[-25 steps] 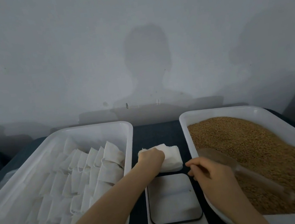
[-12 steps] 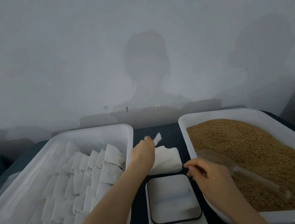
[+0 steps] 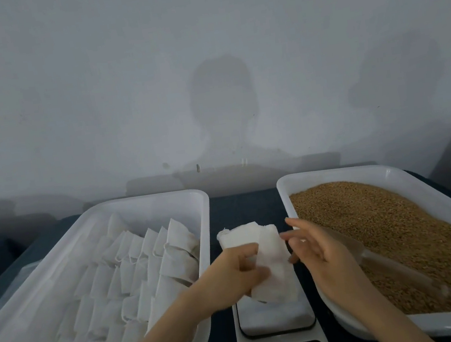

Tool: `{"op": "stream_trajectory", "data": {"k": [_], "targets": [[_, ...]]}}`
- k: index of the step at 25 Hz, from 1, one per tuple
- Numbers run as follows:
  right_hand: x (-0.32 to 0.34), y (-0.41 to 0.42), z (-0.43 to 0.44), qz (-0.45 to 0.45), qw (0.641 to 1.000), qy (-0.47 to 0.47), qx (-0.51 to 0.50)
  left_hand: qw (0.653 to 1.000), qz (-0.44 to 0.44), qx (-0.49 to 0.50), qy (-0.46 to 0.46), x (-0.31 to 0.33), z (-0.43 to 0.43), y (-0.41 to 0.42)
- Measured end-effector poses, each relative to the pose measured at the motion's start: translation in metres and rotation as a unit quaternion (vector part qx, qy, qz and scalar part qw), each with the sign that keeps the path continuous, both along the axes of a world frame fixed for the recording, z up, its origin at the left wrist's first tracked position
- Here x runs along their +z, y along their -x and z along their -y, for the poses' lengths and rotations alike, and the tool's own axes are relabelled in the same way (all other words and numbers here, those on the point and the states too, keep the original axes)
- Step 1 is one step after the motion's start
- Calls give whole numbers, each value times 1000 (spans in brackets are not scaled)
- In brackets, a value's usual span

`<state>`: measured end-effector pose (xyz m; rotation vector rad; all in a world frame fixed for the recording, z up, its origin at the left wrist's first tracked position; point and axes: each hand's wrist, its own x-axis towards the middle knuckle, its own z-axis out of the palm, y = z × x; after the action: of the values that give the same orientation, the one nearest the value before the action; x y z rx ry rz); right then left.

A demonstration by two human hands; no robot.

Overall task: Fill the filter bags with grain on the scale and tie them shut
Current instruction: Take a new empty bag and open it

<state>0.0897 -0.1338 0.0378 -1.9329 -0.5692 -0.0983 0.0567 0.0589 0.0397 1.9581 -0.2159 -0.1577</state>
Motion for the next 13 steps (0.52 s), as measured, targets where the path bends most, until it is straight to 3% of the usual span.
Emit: {"op": "stream_trajectory", "data": {"k": [3,5,13], "targets": [[-3,-3,4,-3,1000,-18,-9,999,-12,1,35,-3,-4,-4],[-6,-5,6,0,1000,17,-15,997,-17,-3,70,-1,-6,-4],[-8,-3,7,5,999,31,12,996,-25,14,87,3,-10,0]]}}
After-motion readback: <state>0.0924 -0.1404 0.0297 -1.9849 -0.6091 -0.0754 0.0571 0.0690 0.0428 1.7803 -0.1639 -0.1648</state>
